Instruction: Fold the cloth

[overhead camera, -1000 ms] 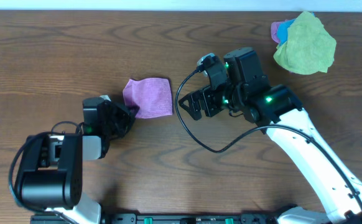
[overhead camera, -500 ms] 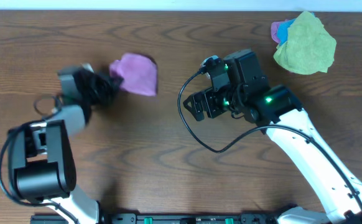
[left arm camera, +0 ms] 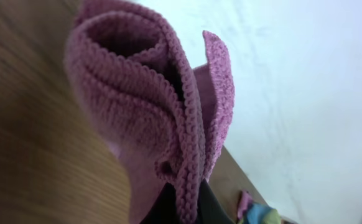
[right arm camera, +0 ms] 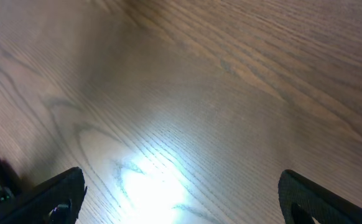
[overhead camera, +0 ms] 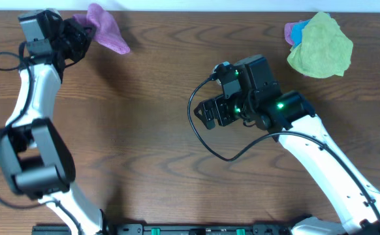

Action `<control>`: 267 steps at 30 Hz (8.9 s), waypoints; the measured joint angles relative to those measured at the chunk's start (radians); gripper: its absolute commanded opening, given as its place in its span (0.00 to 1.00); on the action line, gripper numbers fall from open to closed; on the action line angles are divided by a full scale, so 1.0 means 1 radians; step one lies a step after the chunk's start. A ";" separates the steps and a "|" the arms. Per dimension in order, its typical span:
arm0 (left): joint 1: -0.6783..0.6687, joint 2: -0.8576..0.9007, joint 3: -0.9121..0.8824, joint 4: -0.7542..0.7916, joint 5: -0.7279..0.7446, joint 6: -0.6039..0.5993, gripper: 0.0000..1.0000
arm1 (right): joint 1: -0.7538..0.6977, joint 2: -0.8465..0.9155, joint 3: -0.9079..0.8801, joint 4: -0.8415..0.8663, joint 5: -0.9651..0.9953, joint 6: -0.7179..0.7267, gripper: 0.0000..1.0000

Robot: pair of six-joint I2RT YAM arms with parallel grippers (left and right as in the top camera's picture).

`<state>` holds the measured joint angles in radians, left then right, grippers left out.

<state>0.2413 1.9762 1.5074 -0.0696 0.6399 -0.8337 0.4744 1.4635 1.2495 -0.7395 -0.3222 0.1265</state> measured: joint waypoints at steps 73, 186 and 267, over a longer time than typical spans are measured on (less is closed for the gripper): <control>0.184 0.215 0.283 -0.813 -0.096 0.380 0.95 | -0.038 -0.095 -0.002 -0.068 0.117 -0.002 0.95; -0.193 -1.964 -1.273 -0.738 -0.607 0.859 0.95 | -0.328 -1.023 -0.417 -0.195 0.090 0.003 0.99; -0.193 -1.965 -1.277 -0.735 -0.618 0.856 0.95 | -0.453 -1.447 -1.072 -0.011 0.409 -0.141 0.99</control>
<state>0.0486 0.0109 0.2302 -0.8043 0.0219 0.0219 0.0216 0.0162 0.1772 -0.7506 0.0868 -0.0143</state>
